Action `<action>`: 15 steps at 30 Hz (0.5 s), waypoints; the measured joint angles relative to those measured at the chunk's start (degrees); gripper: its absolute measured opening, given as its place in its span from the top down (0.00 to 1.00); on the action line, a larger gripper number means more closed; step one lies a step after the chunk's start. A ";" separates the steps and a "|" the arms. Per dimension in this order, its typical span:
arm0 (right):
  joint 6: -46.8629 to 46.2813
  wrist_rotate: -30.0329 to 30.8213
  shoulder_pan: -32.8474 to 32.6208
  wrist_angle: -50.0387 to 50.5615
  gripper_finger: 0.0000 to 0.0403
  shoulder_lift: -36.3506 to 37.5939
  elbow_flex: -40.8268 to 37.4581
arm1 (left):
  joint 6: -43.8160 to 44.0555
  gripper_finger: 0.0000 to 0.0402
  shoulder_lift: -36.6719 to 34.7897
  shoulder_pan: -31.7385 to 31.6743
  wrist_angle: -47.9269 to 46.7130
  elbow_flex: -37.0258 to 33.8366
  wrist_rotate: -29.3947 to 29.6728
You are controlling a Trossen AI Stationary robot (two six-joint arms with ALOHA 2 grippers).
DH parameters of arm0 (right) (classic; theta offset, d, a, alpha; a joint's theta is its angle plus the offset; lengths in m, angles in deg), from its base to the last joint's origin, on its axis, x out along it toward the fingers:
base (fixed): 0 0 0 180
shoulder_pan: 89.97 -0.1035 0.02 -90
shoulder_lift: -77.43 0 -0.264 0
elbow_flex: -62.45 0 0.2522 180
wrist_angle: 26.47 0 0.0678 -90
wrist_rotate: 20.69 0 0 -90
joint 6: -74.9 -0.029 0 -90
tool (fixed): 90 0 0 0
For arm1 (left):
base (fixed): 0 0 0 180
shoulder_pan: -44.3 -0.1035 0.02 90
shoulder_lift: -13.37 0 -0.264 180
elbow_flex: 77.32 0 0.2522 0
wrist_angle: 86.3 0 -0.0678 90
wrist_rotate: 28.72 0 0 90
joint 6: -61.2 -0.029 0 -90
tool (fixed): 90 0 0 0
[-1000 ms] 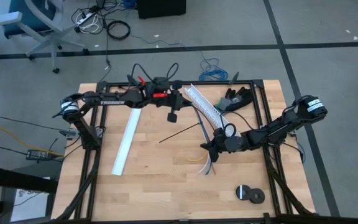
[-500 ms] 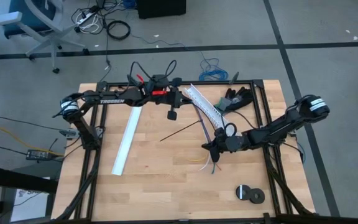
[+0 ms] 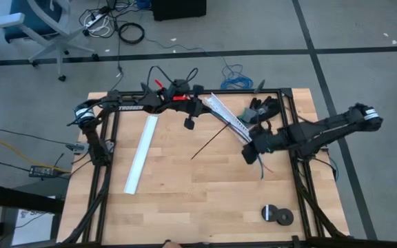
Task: Ziptie cables
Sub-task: Put the cable wires into the white cable duct
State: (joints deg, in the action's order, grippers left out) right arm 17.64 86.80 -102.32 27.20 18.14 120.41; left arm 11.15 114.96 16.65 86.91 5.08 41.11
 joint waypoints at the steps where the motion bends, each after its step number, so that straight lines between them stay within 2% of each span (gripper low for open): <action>1: 0.52 -1.72 1.59 2.83 1.00 -0.74 1.79 | -0.99 0.91 0.90 -0.29 -0.55 0.85 -0.07; 9: 5.60 -9.80 12.04 19.17 1.00 -6.38 13.90 | -12.53 0.92 11.64 -3.06 -13.25 15.07 -3.64; 15: 11.51 -16.53 19.28 22.86 1.00 -11.74 14.91 | -21.36 0.93 18.83 -4.54 -21.07 25.02 -4.00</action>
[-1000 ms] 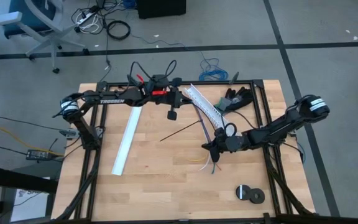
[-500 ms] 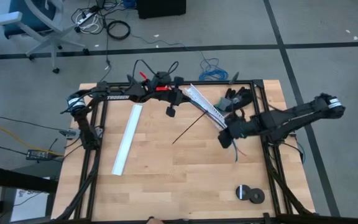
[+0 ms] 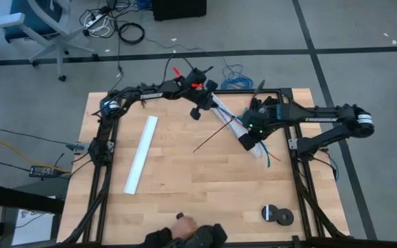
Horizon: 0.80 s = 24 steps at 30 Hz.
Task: Ziptie cables
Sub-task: Put the cable wires into the white cable duct
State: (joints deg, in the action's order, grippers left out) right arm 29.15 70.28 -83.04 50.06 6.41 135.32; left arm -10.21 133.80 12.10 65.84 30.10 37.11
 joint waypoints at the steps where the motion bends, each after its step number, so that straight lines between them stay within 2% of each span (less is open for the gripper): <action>1: 1.45 -0.68 0.97 0.17 1.00 -0.74 0.00 | -1.90 0.93 0.54 -0.21 -0.34 0.99 0.07; 7: 9.12 -2.15 7.37 -0.82 1.00 -3.62 0.09 | -8.96 0.94 4.03 -1.73 -0.47 3.58 2.46; 14: 17.04 -2.73 14.24 -4.08 1.00 -7.75 0.09 | -9.65 0.94 7.03 -3.45 2.83 4.63 4.69; 17: 19.49 -2.87 15.27 -5.92 1.00 -10.19 0.03 | -10.62 0.94 8.74 -3.84 5.61 4.71 5.48; 24: 22.36 -3.40 15.68 -8.01 1.00 -14.69 0.03 | -9.13 0.95 10.18 -5.32 2.11 5.40 3.71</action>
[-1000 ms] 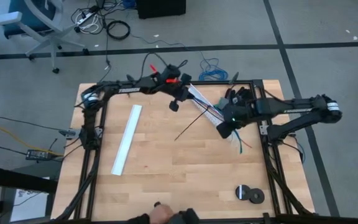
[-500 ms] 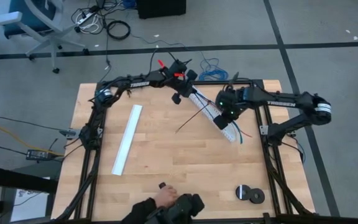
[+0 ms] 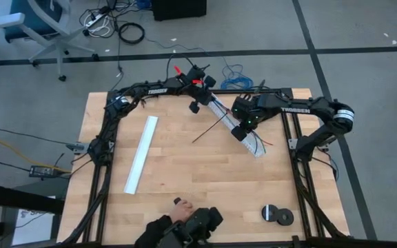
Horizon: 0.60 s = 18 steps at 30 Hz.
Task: Ziptie cables
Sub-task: Put the cable wires into the white cable duct
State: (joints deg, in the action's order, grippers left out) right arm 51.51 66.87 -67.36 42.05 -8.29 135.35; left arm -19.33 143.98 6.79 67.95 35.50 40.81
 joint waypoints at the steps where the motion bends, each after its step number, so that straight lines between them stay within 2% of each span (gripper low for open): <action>1: 0.12 -0.29 -0.06 -0.18 1.00 -0.33 0.06 | 0.04 0.95 0.02 0.00 -0.35 -0.04 0.18; 4: 0.18 0.28 -0.11 -0.69 1.00 -0.51 0.02 | 0.71 0.93 0.15 0.02 -0.51 -0.05 1.12; 7: 0.81 0.15 -0.29 -0.85 0.98 -0.49 -0.01 | 2.73 0.86 0.13 0.07 -0.27 -0.05 1.99; 14: 1.13 0.31 -0.37 2.10 0.88 -0.58 -0.12 | 3.15 0.68 0.13 0.01 -0.12 -0.05 4.03; 18: 1.03 0.22 -0.86 2.10 0.83 -0.60 -0.12 | 3.72 0.63 0.09 0.07 -0.15 -0.05 3.43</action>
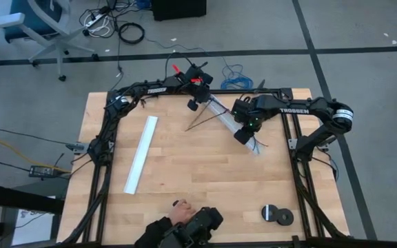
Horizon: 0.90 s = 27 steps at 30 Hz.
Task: Ziptie cables
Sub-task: Put the cable wires into the white cable duct
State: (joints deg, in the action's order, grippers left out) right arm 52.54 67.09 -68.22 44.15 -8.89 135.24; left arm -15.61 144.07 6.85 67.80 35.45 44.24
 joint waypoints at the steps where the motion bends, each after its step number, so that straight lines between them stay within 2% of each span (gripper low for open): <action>1: 0.02 0.00 -0.27 0.03 0.82 0.00 0.00 | 0.24 0.62 -0.01 0.00 -0.02 0.00 -0.14; 11: -0.87 -0.45 -2.47 3.52 0.80 0.00 0.02 | 3.37 0.61 -0.13 0.27 -0.90 0.02 1.42; 22: -5.53 -0.87 -4.53 13.70 0.80 0.00 0.02 | 4.61 0.61 -0.15 0.39 -1.53 0.04 2.87; 24: -5.98 -0.85 -5.34 14.99 0.80 0.08 0.02 | 5.63 0.61 -0.58 0.45 -2.59 0.04 4.30; 27: -6.65 0.10 -7.11 15.50 0.80 0.73 0.04 | 8.71 0.61 -1.27 0.93 -3.33 -0.03 9.80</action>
State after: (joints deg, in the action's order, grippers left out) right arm 45.89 67.19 -75.33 59.65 -8.16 135.28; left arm -6.90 142.79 7.79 64.47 35.41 54.04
